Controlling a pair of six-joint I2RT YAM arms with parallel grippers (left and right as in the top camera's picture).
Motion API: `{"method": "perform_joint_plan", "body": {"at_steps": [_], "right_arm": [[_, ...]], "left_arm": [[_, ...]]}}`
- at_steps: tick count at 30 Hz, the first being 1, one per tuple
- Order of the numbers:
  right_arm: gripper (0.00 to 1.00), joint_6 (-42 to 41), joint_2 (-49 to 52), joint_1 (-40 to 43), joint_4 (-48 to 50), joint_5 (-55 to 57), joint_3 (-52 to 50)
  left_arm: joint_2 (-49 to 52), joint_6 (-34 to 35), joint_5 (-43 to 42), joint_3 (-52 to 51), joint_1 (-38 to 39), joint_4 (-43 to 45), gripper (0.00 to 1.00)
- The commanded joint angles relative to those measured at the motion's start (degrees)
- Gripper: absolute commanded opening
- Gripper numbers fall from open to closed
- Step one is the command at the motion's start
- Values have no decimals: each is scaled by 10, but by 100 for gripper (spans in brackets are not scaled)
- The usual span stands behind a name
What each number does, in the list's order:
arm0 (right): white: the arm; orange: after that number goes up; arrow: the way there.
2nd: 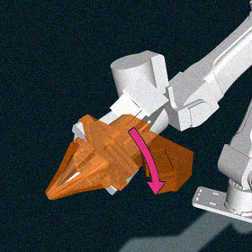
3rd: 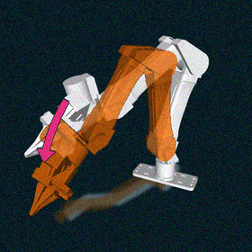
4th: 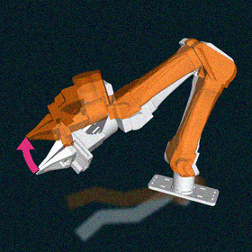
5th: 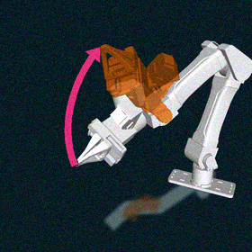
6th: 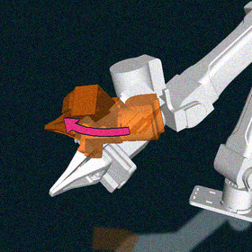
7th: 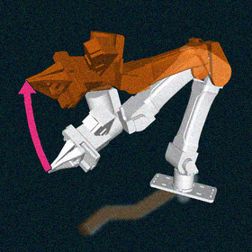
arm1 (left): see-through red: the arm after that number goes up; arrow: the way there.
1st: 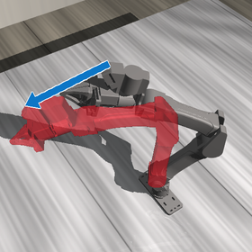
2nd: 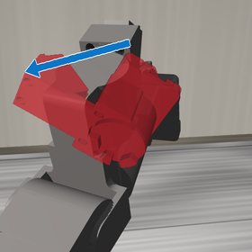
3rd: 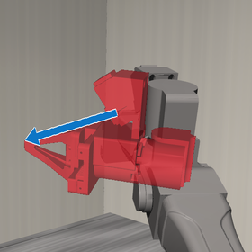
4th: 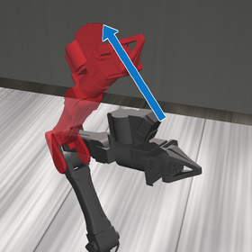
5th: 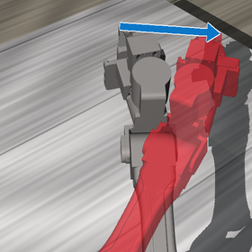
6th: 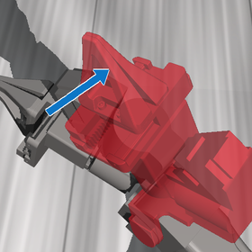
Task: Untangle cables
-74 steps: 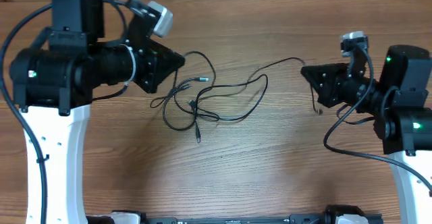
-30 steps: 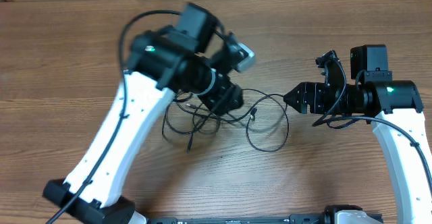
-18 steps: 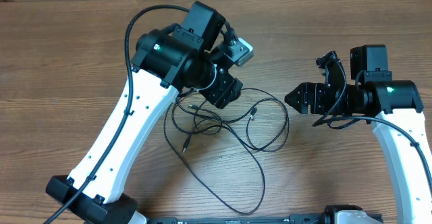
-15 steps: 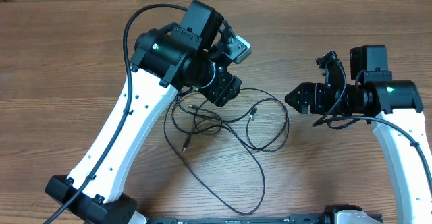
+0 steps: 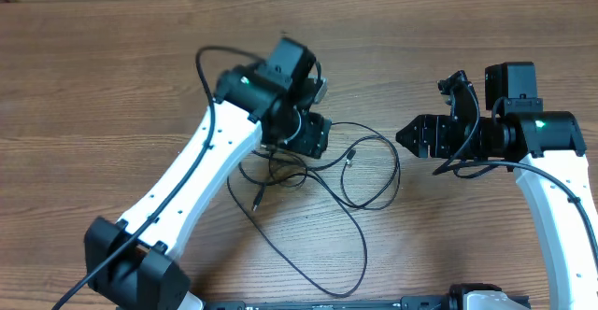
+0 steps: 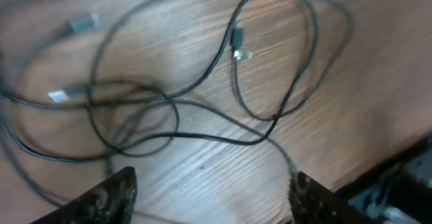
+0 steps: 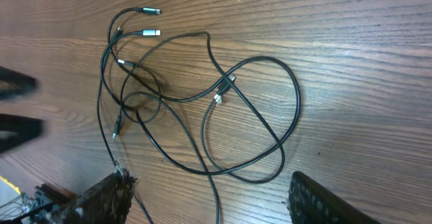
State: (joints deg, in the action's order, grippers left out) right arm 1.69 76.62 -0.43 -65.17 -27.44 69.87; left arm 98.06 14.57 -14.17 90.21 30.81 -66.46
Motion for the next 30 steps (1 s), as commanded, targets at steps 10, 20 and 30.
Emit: {"method": "perform_joint_plan", "body": {"at_steps": [10, 20, 30], "right_arm": [[72, -2, 0, -3, 2, 4, 14], [72, -3, 0, -3, 3, 4, 14], [72, -3, 0, -3, 3, 4, 14]], "left_arm": [[2, 363, 13, -181, 74, 145, 64], [2, 460, 165, -220, 114, 179, 62], [50, 459, 154, -223, 122, 216, 59]]}}
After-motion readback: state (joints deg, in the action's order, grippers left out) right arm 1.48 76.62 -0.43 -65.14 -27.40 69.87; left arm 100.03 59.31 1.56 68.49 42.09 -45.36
